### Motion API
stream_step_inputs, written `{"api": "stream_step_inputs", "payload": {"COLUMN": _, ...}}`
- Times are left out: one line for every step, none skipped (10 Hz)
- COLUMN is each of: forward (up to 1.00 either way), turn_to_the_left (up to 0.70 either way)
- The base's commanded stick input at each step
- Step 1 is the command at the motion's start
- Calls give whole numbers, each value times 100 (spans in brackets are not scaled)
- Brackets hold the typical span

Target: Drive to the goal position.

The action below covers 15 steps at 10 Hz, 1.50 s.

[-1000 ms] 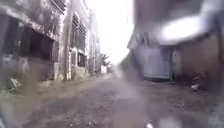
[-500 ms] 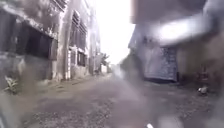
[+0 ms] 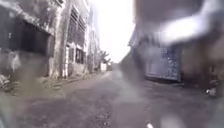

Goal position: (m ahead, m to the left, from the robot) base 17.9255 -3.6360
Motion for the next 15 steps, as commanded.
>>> {"api": "stream_step_inputs", "payload": {"forward": 50, "turn_to_the_left": 2}}
{"api": "stream_step_inputs", "payload": {"forward": 50, "turn_to_the_left": 2}}
{"api": "stream_step_inputs", "payload": {"forward": 50, "turn_to_the_left": 2}}
{"api": "stream_step_inputs", "payload": {"forward": 50, "turn_to_the_left": 2}}
{"api": "stream_step_inputs", "payload": {"forward": 50, "turn_to_the_left": 2}}
{"api": "stream_step_inputs", "payload": {"forward": 50, "turn_to_the_left": 2}}
{"api": "stream_step_inputs", "payload": {"forward": 50, "turn_to_the_left": 2}}
{"api": "stream_step_inputs", "payload": {"forward": 50, "turn_to_the_left": 2}}
{"api": "stream_step_inputs", "payload": {"forward": 50, "turn_to_the_left": 2}}
{"api": "stream_step_inputs", "payload": {"forward": 50, "turn_to_the_left": 2}}
{"api": "stream_step_inputs", "payload": {"forward": 50, "turn_to_the_left": 2}}
{"api": "stream_step_inputs", "payload": {"forward": 50, "turn_to_the_left": 2}}
{"api": "stream_step_inputs", "payload": {"forward": 50, "turn_to_the_left": 2}}
{"api": "stream_step_inputs", "payload": {"forward": 50, "turn_to_the_left": 2}}
{"api": "stream_step_inputs", "payload": {"forward": 50, "turn_to_the_left": 2}}
